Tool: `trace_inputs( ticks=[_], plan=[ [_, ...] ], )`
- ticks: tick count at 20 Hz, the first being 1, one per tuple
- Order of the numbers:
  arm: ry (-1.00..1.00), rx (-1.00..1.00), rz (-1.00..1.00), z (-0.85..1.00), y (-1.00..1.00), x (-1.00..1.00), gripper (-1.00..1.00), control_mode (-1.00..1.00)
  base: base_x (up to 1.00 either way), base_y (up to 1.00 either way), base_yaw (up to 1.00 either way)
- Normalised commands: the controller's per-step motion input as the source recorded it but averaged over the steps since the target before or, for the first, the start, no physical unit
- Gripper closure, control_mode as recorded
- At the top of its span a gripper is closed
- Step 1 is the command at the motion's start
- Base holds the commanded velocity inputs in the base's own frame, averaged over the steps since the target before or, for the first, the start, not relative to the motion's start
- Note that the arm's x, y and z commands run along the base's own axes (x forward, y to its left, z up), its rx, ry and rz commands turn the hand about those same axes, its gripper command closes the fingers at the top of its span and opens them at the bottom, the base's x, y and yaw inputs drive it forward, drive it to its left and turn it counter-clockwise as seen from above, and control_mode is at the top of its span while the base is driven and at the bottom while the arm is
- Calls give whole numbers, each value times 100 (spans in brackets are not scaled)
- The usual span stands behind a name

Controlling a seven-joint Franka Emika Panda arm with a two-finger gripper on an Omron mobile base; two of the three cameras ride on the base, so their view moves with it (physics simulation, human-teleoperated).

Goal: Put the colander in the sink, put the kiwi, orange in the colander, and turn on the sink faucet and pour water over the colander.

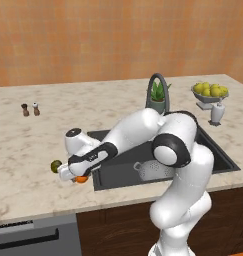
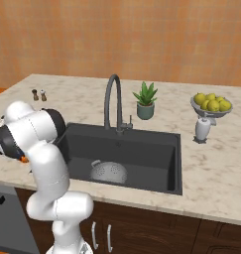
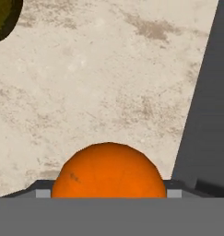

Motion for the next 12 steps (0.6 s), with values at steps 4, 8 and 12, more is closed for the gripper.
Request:
trace_inputs(
  ticks=[4,8,12],
  plan=[
    [-16,0,-1,35,-100,-12,100,-100,0,0,0],
    [-10,0,-3,32,-100,2,100,-100,0,0,0],
    [-1,0,-5,6,-100,26,100,-100,0,0,0]
  ],
)
